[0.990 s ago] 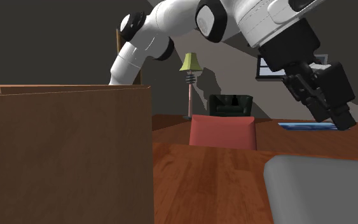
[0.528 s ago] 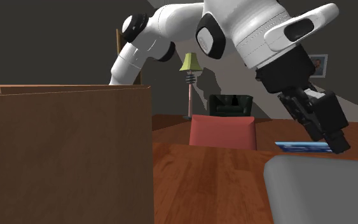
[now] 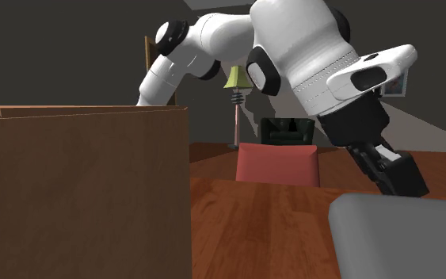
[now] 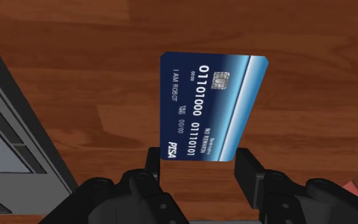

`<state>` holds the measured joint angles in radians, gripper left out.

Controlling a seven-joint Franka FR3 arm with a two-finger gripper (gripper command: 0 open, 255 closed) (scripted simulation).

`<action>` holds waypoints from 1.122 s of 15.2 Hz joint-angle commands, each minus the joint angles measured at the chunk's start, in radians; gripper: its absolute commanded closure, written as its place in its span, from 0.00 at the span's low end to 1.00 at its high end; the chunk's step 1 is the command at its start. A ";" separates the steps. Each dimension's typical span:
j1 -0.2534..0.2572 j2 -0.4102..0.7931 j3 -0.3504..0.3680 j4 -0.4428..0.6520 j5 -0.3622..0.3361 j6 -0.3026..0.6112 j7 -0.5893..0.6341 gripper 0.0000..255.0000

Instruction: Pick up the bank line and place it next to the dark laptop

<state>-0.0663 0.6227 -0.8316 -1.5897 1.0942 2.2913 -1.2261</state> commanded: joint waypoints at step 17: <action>-0.039 0.072 0.069 -0.028 0.105 0.074 -0.100 1.00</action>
<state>-0.1049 0.6951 -0.7629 -1.6180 1.1992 2.3647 -1.3256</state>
